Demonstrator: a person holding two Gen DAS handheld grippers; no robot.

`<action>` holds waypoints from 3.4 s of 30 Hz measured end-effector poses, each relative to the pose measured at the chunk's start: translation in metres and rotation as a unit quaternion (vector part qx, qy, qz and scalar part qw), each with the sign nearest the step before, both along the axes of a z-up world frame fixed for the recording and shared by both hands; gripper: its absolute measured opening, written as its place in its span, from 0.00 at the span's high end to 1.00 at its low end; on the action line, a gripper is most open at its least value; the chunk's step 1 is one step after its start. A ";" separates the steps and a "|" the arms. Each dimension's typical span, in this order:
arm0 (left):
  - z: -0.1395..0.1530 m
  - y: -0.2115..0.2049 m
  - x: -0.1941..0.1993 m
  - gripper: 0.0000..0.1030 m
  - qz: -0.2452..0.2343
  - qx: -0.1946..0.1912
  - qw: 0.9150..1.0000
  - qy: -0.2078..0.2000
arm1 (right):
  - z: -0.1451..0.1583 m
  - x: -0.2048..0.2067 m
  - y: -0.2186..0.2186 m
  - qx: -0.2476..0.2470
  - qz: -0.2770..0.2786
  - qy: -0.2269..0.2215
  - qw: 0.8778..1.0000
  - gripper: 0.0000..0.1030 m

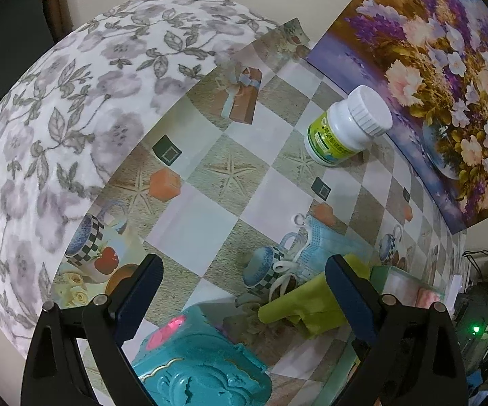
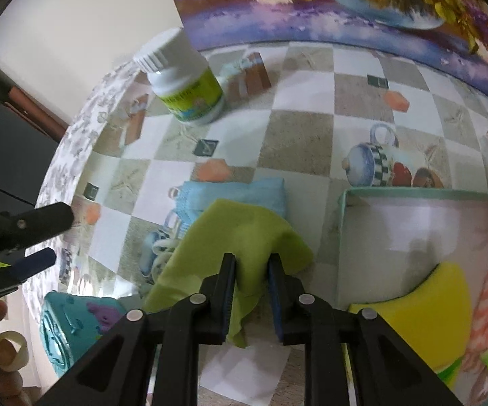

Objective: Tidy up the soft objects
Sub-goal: 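Lift the green cloth with the right tool while the left tool reaches the blue masks, then close the left tool on the blue face masks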

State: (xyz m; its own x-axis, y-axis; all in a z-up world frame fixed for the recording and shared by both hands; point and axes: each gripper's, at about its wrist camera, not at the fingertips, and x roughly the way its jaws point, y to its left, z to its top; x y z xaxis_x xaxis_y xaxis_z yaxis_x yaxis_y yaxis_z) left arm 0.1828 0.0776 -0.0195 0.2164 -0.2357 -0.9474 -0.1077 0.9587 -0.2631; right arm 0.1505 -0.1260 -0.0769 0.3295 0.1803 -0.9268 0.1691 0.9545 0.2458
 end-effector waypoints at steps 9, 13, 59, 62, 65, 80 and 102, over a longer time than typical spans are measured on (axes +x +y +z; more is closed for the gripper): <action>-0.001 -0.001 0.000 0.06 -0.001 -0.004 1.000 0.002 | -0.004 -0.005 0.000 0.001 0.006 0.029 1.000 0.57; -0.001 -0.001 0.000 0.06 -0.002 -0.007 1.000 0.004 | -0.009 -0.008 0.007 -0.004 0.019 0.052 0.998 0.57; 0.013 0.000 -0.002 0.06 0.003 -0.017 1.000 -0.012 | 0.103 -0.025 -0.015 0.086 -0.015 -0.171 0.981 0.99; 0.013 -0.002 -0.002 0.06 -0.001 -0.015 1.000 -0.013 | 0.119 -0.032 -0.022 0.087 -0.023 -0.195 0.977 0.99; 0.014 -0.007 -0.003 0.06 -0.007 -0.011 1.000 -0.014 | 0.135 -0.040 -0.032 0.085 -0.036 -0.219 0.971 0.99; 0.008 -0.092 -0.017 0.06 -0.108 0.035 0.993 -0.041 | 0.165 -0.075 -0.105 0.040 -0.130 -0.253 0.958 0.99; -0.058 -0.168 -0.021 0.57 -0.178 0.093 0.979 -0.033 | 0.159 -0.089 -0.142 0.051 -0.165 -0.250 0.953 0.99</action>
